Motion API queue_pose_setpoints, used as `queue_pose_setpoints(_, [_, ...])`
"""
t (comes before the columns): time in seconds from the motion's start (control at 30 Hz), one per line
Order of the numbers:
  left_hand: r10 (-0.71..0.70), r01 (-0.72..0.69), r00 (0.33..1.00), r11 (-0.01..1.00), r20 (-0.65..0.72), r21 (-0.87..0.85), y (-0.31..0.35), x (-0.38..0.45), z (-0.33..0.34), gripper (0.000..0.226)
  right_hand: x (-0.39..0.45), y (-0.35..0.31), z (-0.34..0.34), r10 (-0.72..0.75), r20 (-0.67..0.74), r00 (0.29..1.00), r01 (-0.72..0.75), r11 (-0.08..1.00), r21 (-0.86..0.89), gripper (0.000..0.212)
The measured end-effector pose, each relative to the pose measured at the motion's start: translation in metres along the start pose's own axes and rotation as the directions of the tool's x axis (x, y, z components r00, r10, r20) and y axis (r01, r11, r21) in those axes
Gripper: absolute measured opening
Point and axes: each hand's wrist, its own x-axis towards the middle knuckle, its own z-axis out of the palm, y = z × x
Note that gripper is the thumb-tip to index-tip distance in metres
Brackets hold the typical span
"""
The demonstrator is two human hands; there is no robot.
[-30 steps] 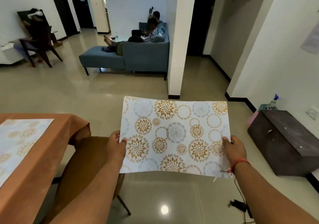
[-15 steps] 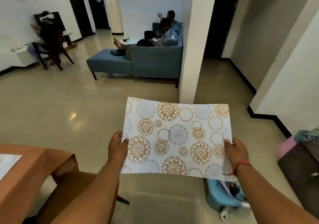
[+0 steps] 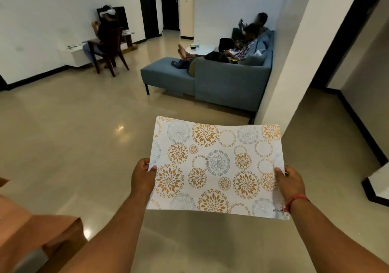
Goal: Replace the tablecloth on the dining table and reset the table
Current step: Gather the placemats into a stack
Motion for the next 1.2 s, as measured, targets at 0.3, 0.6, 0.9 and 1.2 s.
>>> queue_pose_setpoints(0.3, [-0.039, 0.039, 0.998, 0.999, -0.052, -0.01, 0.037, 0.184, 0.036, 0.021, 0.142, -0.1, 0.12, -0.039, 0.061, 0.997, 0.042, 0.998, -0.044, 0.019])
queue_pose_setpoints(0.6, [-0.121, 0.13, 0.926, 0.991, -0.358, 0.002, 0.031, 0.33, -0.036, 0.018, 0.263, -0.208, 0.349, -0.121, 0.397, 0.91, 0.146, 0.989, -0.033, 0.014])
queue_pose_setpoints(0.9, [-0.246, 0.335, 0.612, 0.941, -0.752, -0.035, 0.005, 0.349, -0.182, 0.02, 0.232, -0.317, 0.597, -0.214, 0.776, 0.594, 0.359, 0.933, -0.017, 0.012])
queue_pose_setpoints(1.2, [-0.308, 0.327, 0.229, 0.918, -0.923, -0.225, -0.061, 0.31, -0.351, 0.022, 0.053, -0.364, 0.815, -0.22, 0.94, 0.26, 0.521, 0.852, 0.055, 0.015])
